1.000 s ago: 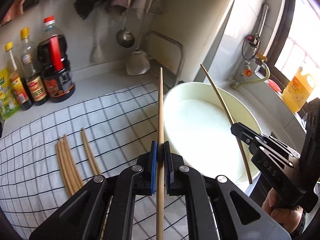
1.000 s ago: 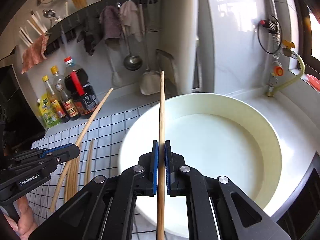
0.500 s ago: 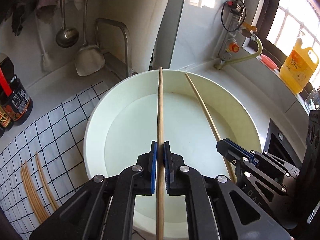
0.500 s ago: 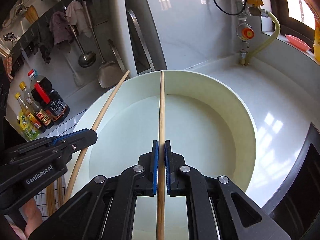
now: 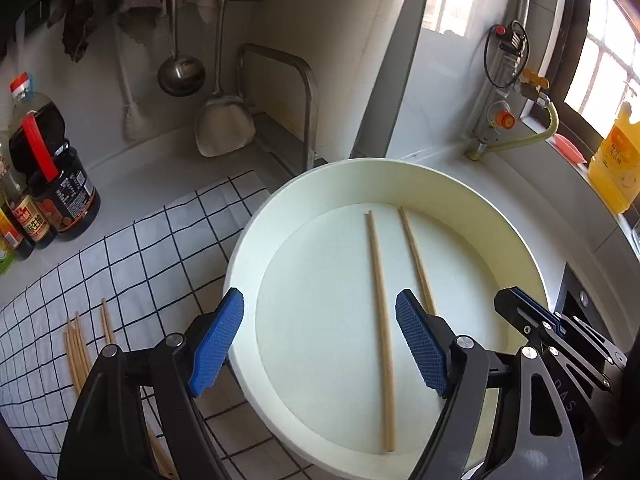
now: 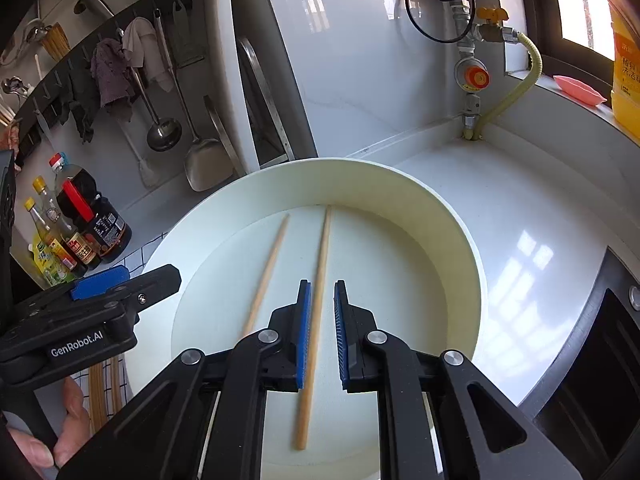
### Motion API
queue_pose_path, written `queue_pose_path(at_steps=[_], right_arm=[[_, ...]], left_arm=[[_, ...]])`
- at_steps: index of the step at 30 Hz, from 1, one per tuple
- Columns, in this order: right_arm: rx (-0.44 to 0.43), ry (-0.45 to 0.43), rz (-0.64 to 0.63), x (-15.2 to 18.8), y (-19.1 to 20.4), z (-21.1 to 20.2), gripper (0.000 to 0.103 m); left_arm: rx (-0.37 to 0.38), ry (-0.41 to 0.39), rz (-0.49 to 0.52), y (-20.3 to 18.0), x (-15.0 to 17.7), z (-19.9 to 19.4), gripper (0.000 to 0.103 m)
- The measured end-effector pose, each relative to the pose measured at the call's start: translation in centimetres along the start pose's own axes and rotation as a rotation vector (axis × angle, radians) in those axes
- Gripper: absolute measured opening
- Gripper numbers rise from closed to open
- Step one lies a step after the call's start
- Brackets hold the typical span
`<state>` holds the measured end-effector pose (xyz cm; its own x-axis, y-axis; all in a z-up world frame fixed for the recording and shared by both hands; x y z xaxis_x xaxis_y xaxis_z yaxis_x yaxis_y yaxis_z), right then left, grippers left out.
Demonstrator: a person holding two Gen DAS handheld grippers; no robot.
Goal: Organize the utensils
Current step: 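Open both tools to drop the chopsticks into the basin, then move both tools back over the remaining chopsticks on the cloth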
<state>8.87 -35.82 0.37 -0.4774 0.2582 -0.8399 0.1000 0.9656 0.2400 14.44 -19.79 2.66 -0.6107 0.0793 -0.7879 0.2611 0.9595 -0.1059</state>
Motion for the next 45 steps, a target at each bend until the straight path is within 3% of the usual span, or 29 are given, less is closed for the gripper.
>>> queue_pose_path(at_steps=[11,23,31,39,45], right_arm=[[-0.046,-0.01,-0.016,-0.2,2.1,-0.7,0.016],[-0.156,-0.035,-0.055,0.7,8.1,-2.1,0.028],[-0.301,-0.023,-0.121,3.0,15.0,-3.1,0.035],[-0.363,0.008,-0.233,5.7,19.6,-3.7,0.039],[-0.414,0.07,-0.306,8.5,22.4,-2.5,0.04]], left_arm=[[-0.041,-0.03,-0.017,3.4,0.8,-2.5,0.077],[-0.126,-0.062,-0.063,11.4,3.9,-7.2,0.077],[-0.196,-0.078,-0.119,17.7,6.9,-10.2,0.077],[-0.283,-0.051,-0.143,22.6,10.6,-11.4,0.079],[-0.298,-0.028,-0.183,24.7,13.5,-11.4,0.08]])
Point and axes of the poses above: each gripper's, at about its wrist camera, not at the fingertips, and z roughly the way its jaws point, y to its left, x to its underside, the point moved 3 cm from there along z, roughly the way its jaws point, and after that the axes turned 13 degrees about -y, right-handed, at the moved point
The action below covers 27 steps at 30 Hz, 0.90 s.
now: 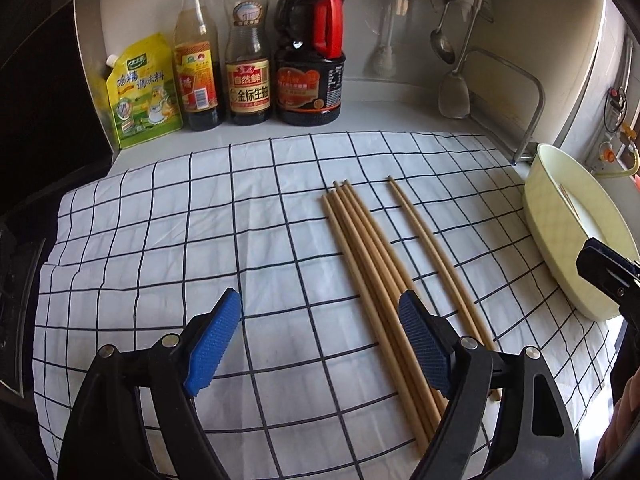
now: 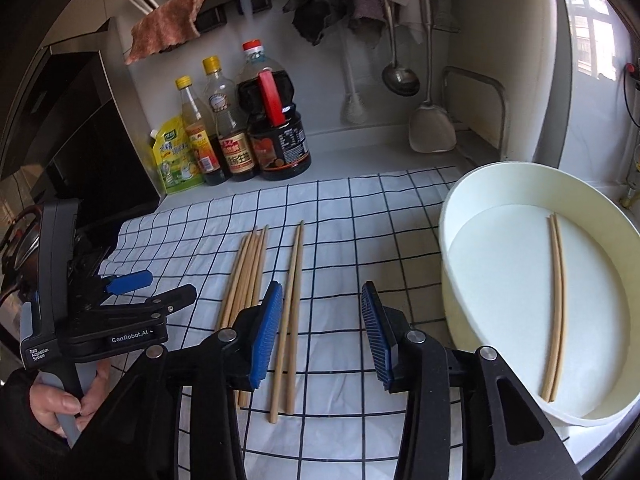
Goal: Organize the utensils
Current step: 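Move both tools back over the remaining chopsticks on the cloth, then lower both tools toward single chopsticks at the edge of the row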
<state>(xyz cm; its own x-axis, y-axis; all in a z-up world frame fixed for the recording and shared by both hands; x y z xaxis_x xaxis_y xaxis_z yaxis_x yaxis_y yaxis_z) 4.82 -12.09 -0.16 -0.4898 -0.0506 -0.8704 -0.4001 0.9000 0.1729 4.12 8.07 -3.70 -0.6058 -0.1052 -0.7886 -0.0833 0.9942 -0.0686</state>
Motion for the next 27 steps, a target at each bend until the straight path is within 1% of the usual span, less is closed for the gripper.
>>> queue_pose_path(at_steps=[2,6,10,14,18,22,25,27], right_arm=[[-0.006,0.019,-0.028,0.6,0.8,0.9,0.04],[-0.016,0.061,-0.061,1.8,1.8,2.5,0.04],[-0.031,0.097,-0.076,2.6,2.1,3.8,0.04],[-0.042,0.133,-0.08,3.0,2.0,4.9,0.04],[-0.044,0.155,-0.083,3.5,1.7,5.2,0.043],[-0.039,0.156,-0.081,3.8,1.4,4.9,0.043],[-0.043,0.156,-0.084,3.9,1.4,4.8,0.047],[-0.037,0.176,-0.099,4.3,1.5,5.2,0.047]], left_arm=[[0.005,0.001,-0.007,0.4,0.5,0.2,0.082],[0.013,-0.001,0.009,0.6,0.7,1.2,0.082],[0.036,0.021,0.002,0.8,0.9,2.4,0.082],[0.045,0.005,0.012,0.8,0.7,2.5,0.082],[0.053,0.007,0.016,0.8,1.0,2.8,0.083],[0.106,0.049,-0.005,0.9,1.6,3.3,0.083],[0.102,0.05,0.011,0.7,1.9,3.2,0.083],[0.102,0.055,0.019,0.6,2.0,3.2,0.083]])
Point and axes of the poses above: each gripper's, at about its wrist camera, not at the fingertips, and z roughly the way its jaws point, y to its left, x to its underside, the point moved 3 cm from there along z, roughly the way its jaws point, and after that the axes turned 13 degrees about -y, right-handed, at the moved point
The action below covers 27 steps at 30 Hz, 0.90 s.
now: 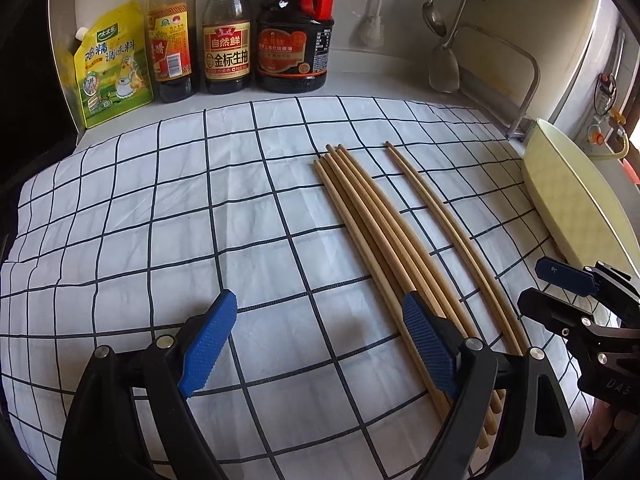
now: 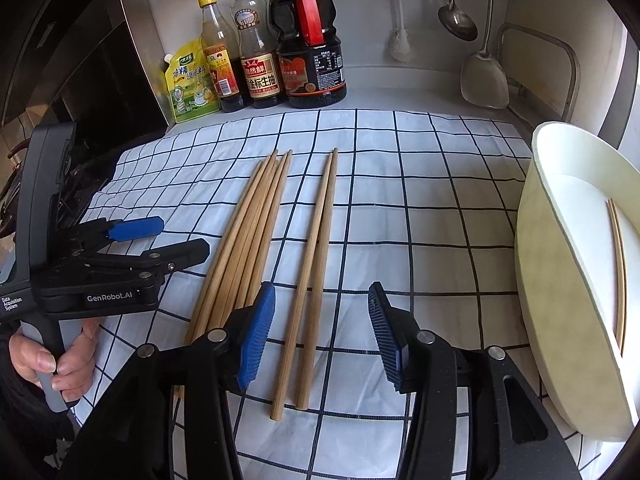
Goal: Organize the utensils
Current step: 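Lower both tools toward single chopsticks at the edge of the row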
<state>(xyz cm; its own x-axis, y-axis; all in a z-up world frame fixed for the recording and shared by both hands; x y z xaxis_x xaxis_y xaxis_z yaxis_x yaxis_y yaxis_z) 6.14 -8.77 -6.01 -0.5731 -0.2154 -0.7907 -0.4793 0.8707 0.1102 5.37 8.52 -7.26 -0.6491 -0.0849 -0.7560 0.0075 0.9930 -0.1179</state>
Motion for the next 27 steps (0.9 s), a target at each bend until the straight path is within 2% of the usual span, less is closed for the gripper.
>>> queue_pose_path(at_steps=[6,11,21,27], right_arm=[[0.024,0.021,-0.027,0.5,0.1,0.5,0.047],[0.05,0.022,-0.035,0.5,-0.2,0.6,0.047],[0.101,0.057,-0.072,1.0,-0.4,1.2,0.047],[0.101,0.067,-0.084,1.3,-0.3,1.5,0.048]], left_arm=[[0.012,0.009,0.03,-0.8,0.4,0.0,0.083],[0.0,-0.019,0.064,-1.3,0.3,-0.6,0.083],[-0.002,-0.009,0.08,-1.6,0.6,-0.5,0.084],[0.022,-0.016,0.088,-2.0,0.7,-0.9,0.084]])
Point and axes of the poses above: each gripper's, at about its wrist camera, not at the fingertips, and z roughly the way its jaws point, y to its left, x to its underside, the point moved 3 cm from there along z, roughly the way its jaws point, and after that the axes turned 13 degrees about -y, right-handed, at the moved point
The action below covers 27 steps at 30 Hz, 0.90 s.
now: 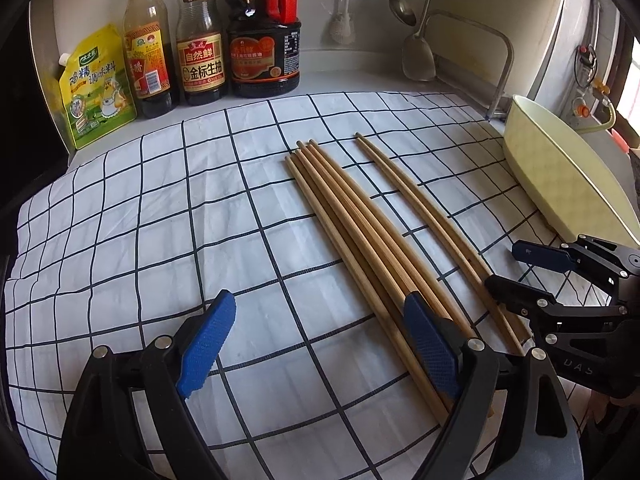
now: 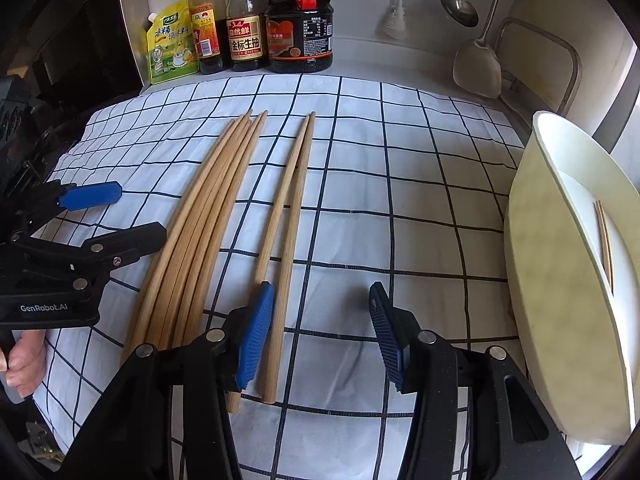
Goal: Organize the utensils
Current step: 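Lower both tools toward single chopsticks at the edge of the row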
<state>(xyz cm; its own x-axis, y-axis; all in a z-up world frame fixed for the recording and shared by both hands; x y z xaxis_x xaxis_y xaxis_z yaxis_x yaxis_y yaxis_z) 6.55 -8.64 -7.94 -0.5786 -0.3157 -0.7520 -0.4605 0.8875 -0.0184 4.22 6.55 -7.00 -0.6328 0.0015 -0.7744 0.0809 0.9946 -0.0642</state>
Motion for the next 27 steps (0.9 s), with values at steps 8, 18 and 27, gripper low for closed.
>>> queue_pose_path(at_steps=[8,18,27], right_arm=[[0.001,-0.001,0.011,0.0,-0.3,0.0,0.048],[-0.003,0.003,0.014,0.0,-0.1,0.0,0.048],[-0.007,0.003,0.016,0.0,0.0,0.0,0.048]], left_arm=[[-0.034,-0.007,0.044,-0.4,0.1,0.0,0.09],[-0.06,0.019,0.029,0.5,0.4,0.5,0.091],[-0.103,0.044,0.012,1.8,1.3,0.2,0.091]])
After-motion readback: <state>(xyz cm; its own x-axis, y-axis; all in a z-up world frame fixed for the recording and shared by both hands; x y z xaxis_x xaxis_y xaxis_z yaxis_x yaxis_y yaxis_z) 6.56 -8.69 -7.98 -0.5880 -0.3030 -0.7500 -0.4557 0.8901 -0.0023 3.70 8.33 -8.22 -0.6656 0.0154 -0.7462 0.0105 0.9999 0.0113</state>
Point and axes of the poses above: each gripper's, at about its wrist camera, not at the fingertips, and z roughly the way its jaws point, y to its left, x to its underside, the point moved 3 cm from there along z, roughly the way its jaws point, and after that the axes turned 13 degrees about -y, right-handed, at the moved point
